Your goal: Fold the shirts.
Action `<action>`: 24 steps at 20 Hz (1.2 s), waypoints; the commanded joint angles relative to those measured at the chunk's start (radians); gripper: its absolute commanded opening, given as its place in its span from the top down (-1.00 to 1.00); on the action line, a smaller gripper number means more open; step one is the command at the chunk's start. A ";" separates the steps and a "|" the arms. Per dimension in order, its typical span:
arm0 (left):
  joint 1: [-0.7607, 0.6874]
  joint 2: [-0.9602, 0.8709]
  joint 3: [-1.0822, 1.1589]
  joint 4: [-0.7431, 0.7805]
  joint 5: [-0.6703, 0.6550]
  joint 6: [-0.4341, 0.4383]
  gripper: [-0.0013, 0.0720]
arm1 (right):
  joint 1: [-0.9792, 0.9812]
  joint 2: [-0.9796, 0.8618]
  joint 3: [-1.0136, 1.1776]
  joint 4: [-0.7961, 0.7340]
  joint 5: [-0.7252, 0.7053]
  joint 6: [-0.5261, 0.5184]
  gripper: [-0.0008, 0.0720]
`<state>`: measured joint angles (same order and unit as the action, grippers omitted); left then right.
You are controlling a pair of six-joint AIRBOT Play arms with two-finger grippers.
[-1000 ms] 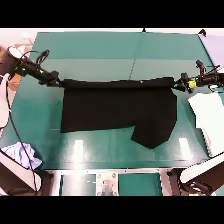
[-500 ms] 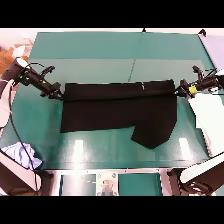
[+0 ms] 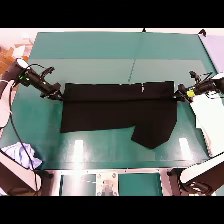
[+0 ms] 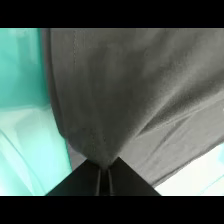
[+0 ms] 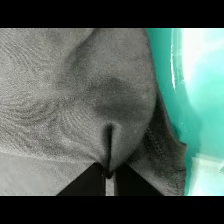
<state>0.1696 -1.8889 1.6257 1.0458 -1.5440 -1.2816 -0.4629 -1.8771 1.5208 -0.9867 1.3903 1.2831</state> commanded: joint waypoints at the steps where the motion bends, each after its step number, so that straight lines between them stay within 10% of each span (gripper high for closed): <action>1: 0.001 0.000 0.000 -0.017 0.000 -0.032 -0.07 | 0.000 0.000 0.002 0.026 -0.002 0.012 0.06; 2: 0.001 0.000 0.001 -0.018 -0.021 -0.055 -0.45 | 0.000 0.001 0.015 0.028 0.022 0.039 -0.05; 11: 0.001 0.280 -0.252 0.024 -0.121 -0.069 -0.45 | -0.139 0.301 -0.270 0.024 0.160 0.018 0.01; 24: 0.001 0.925 -1.240 -0.153 0.515 -0.185 -0.45 | -0.362 0.807 -1.122 0.069 -0.240 0.026 -0.19</action>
<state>0.1699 -1.0153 0.5346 0.9798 -1.2121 -1.4445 -0.8192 -1.1007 0.4854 -0.9432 1.2091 1.3067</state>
